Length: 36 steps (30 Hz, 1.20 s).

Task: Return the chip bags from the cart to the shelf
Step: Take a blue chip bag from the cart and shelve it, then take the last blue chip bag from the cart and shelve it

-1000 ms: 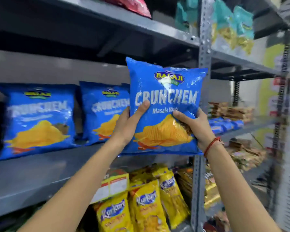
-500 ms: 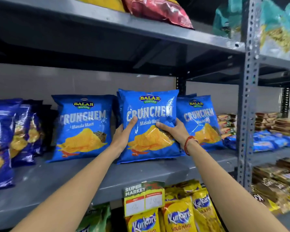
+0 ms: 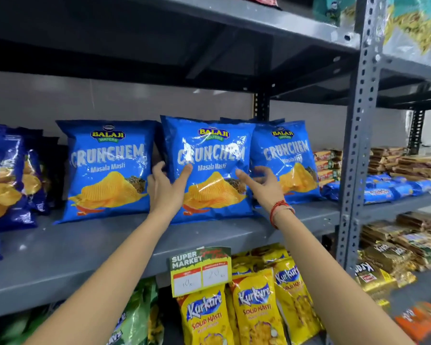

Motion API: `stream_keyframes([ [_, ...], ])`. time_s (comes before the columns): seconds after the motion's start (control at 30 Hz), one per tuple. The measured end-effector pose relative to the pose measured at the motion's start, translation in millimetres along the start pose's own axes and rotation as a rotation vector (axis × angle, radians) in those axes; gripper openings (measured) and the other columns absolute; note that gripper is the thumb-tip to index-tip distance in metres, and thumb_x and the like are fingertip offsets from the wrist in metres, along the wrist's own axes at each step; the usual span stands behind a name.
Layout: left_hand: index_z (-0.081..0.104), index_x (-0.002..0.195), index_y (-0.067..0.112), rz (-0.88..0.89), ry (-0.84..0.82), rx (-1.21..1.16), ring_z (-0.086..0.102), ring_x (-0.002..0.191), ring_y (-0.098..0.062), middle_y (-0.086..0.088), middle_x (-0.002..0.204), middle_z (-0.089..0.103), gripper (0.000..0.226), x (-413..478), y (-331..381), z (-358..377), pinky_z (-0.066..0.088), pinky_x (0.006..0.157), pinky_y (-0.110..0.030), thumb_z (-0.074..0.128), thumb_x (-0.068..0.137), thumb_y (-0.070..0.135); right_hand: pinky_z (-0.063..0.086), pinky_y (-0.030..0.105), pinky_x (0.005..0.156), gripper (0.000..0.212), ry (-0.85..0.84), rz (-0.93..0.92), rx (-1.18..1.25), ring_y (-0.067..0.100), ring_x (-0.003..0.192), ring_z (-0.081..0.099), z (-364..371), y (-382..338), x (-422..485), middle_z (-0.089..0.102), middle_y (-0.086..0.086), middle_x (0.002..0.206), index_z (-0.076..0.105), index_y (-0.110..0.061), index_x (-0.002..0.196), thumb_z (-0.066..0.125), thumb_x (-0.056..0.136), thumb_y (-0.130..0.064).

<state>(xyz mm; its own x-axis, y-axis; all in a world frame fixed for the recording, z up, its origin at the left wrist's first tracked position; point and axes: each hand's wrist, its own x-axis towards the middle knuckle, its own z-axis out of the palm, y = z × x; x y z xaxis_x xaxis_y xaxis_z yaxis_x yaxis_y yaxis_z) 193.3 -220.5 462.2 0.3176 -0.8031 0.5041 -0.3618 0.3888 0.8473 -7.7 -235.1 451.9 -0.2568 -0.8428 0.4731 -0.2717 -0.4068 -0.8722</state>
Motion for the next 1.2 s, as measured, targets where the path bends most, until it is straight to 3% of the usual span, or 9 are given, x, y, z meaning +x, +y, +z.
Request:
stream_keyframes([
  [0.13, 0.042, 0.133, 0.017, 0.338, 0.097, 0.012, 0.037, 0.126, -0.024, -0.007, 0.132, 0.042, 0.058, -48.6, 6.8, 6.9, 0.035, 0.104, -0.040, 0.058, 0.084, 0.043, 0.054, 0.038, 0.085, 0.047, 0.124, -0.067, 0.012, 0.017, 0.091, 0.062, -33.3, 8.4, -38.5, 0.065, -0.001, 0.100, 0.052, -0.023, 0.115, 0.068, 0.079, -0.047],
  [0.2, 0.052, 0.121, 0.019, 0.466, 0.018, -0.055, 0.047, 0.116, -0.017, 0.000, 0.119, 0.047, 0.045, -81.0, 9.4, 17.0, 0.044, 0.096, -0.043, 0.056, 0.083, 0.042, 0.054, 0.043, 0.086, 0.036, 0.177, -0.071, 0.029, 0.018, 0.088, 0.065, -51.8, 19.2, -62.3, 0.066, -0.006, 0.091, 0.056, -0.027, 0.105, 0.069, 0.078, -0.048],
  [0.3, 0.059, 0.106, 0.024, 0.547, -0.176, -0.145, 0.054, 0.103, -0.005, 0.005, 0.108, 0.054, 0.023, -134.9, 3.8, 42.3, 0.050, 0.085, -0.027, 0.057, 0.085, 0.033, 0.056, 0.041, 0.076, 0.024, 0.269, -0.014, -0.002, 0.019, 0.082, 0.067, -82.5, 47.5, -102.6, 0.067, -0.004, 0.083, 0.058, -0.035, 0.093, 0.067, 0.075, -0.049],
  [0.47, 0.064, 0.103, 0.017, 0.382, -0.527, -0.190, 0.057, 0.094, -0.002, 0.001, 0.101, 0.060, 0.022, -225.1, -50.3, 108.5, 0.049, 0.074, -0.013, 0.059, 0.085, 0.028, 0.050, 0.034, 0.069, 0.025, 0.417, 0.185, -0.069, 0.017, 0.074, 0.060, -138.6, 125.6, -186.8, 0.061, 0.002, 0.076, 0.059, -0.017, 0.100, 0.067, 0.083, -0.034],
  [0.63, 0.064, 0.101, 0.015, 0.114, -0.888, -0.020, 0.063, 0.087, -0.019, -0.007, 0.098, 0.063, 0.027, -309.7, -138.1, 175.3, 0.055, 0.075, -0.038, 0.059, 0.080, 0.033, 0.049, 0.023, 0.062, 0.036, 0.503, 0.558, -0.174, 0.013, 0.066, 0.058, -182.4, 228.7, -287.0, 0.063, 0.009, 0.079, 0.058, -0.014, 0.096, 0.069, 0.077, -0.043],
  [0.73, 0.064, 0.102, 0.004, -0.003, -1.090, 0.095, 0.064, 0.092, -0.031, -0.018, 0.100, 0.067, 0.030, -357.8, -182.2, 204.5, 0.050, 0.083, -0.036, 0.065, 0.080, 0.024, 0.045, 0.026, 0.063, 0.026, 0.502, 0.815, -0.239, 0.016, 0.066, 0.055, -202.6, 291.4, -350.4, 0.060, 0.012, 0.084, 0.054, -0.015, 0.099, 0.069, 0.083, -0.029],
  [0.87, 0.060, 0.115, 0.004, -0.121, -1.343, 0.257, 0.061, 0.101, -0.029, -0.017, 0.114, 0.064, 0.032, -414.4, -226.4, 231.7, 0.046, 0.086, -0.032, 0.064, 0.087, 0.019, 0.047, 0.035, 0.080, 0.043, 0.541, 1.148, -0.321, 0.023, 0.084, 0.058, -219.6, 350.1, -434.5, 0.061, 0.011, 0.090, 0.057, -0.004, 0.109, 0.069, 0.081, -0.035],
  [1.03, 0.052, 0.124, 0.003, -0.224, -1.650, 0.454, 0.056, 0.109, -0.030, -0.017, 0.122, 0.059, 0.045, -479.2, -270.1, 263.7, 0.042, 0.089, -0.033, 0.061, 0.089, 0.029, 0.042, 0.039, 0.096, 0.068, 0.626, 1.523, -0.338, 0.036, 0.119, 0.055, -229.3, 393.9, -533.1, 0.058, 0.023, 0.127, 0.048, 0.000, 0.128, 0.066, 0.081, -0.044],
  [1.2, 0.045, 0.129, 0.004, -0.311, -1.821, 0.592, 0.052, 0.117, -0.034, -0.020, 0.132, 0.052, 0.060, -534.5, -307.4, 286.0, 0.043, 0.097, -0.041, 0.060, 0.087, 0.043, 0.043, 0.047, 0.100, 0.093, 0.930, 1.756, -0.205, 0.040, 0.129, 0.046, -244.2, 422.5, -570.2, 0.045, 0.023, 0.143, 0.029, 0.000, 0.143, 0.066, 0.077, -0.054],
])
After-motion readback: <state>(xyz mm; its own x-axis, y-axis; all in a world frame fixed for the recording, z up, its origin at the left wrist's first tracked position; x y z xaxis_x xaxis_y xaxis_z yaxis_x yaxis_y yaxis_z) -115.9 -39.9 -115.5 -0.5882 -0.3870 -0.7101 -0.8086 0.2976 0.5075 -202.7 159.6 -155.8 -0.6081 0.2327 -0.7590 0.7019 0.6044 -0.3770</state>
